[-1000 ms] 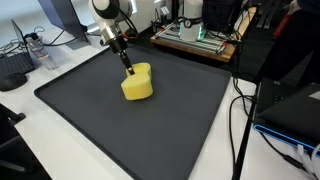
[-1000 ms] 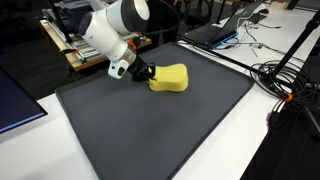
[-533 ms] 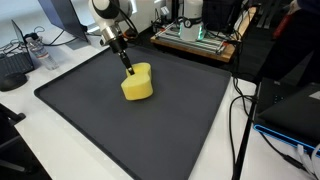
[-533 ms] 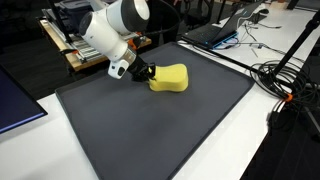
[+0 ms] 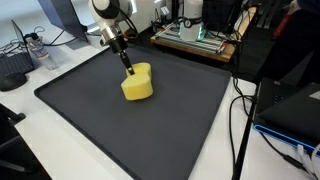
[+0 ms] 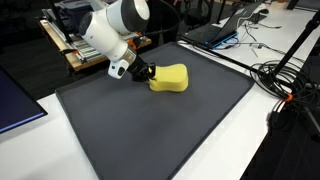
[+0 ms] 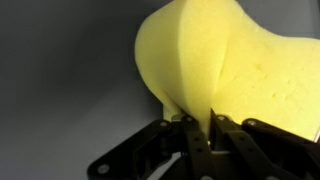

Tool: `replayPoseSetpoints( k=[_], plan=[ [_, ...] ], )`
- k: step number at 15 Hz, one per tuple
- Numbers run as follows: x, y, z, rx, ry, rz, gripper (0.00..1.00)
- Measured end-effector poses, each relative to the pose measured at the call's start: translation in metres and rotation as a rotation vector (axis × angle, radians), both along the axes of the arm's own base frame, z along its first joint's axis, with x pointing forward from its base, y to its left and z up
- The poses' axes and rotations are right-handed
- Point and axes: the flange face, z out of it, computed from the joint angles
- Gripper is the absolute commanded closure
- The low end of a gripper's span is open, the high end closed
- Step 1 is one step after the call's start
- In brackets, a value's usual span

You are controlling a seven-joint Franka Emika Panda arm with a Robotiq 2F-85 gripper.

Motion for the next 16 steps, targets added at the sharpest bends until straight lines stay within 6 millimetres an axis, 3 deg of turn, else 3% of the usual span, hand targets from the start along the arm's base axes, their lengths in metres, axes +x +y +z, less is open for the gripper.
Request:
replayPoseSetpoints(
  k=[1,3,10,12,16],
  plan=[
    [0.0,0.0,0.0,0.0,0.0,0.0,0.65],
    [0.0,0.0,0.0,0.0,-0.001,0.0,0.57],
    [0.0,-0.004,0.004,-0.014,-0.001,0.003,0.08],
    [0.0,-0.005,0.01,-0.031,0.013,0.017,0.0],
    [0.004,-0.003,0.032,-0.091,0.062,0.053,0.0]
  ],
)
